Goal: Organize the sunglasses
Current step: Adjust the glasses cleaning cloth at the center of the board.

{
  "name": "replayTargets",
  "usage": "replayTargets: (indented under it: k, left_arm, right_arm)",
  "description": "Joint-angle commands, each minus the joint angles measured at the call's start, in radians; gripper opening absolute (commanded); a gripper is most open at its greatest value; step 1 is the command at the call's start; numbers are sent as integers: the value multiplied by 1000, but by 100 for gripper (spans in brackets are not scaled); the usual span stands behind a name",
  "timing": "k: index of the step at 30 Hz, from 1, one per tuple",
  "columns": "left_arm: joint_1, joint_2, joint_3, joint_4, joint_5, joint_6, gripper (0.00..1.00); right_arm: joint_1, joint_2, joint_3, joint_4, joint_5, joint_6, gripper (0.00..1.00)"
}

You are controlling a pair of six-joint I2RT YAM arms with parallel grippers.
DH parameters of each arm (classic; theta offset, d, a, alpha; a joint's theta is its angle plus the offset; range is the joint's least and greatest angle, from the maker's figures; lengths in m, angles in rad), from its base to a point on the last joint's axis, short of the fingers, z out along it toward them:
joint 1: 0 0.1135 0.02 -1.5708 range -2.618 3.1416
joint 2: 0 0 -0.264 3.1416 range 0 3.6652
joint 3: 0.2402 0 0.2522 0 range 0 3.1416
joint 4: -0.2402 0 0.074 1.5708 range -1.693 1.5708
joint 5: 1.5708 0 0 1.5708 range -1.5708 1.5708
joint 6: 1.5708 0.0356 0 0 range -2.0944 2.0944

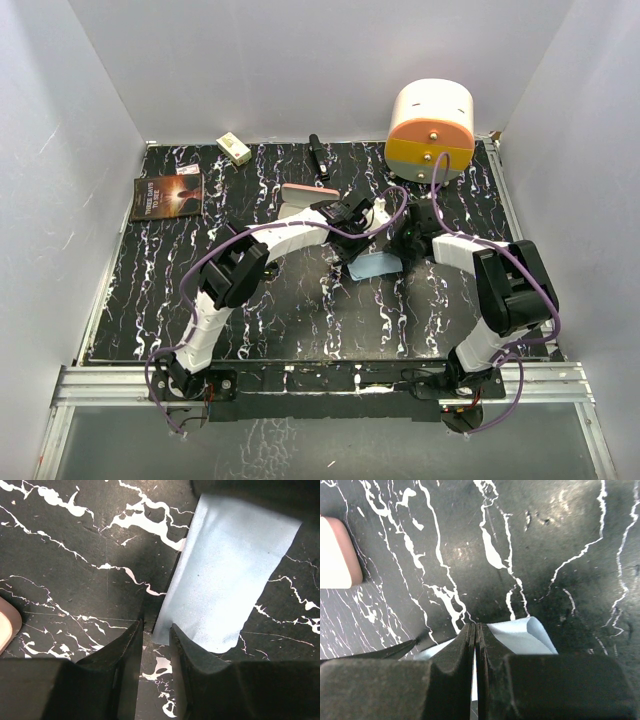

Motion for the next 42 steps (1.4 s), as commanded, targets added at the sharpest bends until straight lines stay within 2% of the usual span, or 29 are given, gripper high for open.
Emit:
replayTargets:
  k: [1,12,20,24,27,32,38,42]
  left_arm:
    - [-2,-47,-31,-69,24,-6,27]
    - [-2,-55,-47,-64,23,-8,26]
    - [-1,-66,12,-72,21,7,31]
    - [-1,-87,22,-68,34,7,39]
    - [-2,-98,29,-84,38,4,39]
    - [-1,-129,-4,-82,43,3,39]
    - [-2,-98,-13,-58,35,11,40]
    - [1,-26,52,-49,8,25,39]
  right_arm:
    - [-68,-47,15,2,62,-45,8]
    - [-133,-109,34,-58,64,-113,8]
    - [-111,-266,-6,9,-122,-139,8]
    - [-82,-161,12,-2,-167,-145,8]
    - [-69,-59,12,19,-209,-132,8]
    - [-53,-5,-4,62,-203,-112,8]
    - [-49,75,66,0,-98,-104,8]
    - [-50,147,143,-66,-25,-87,8]
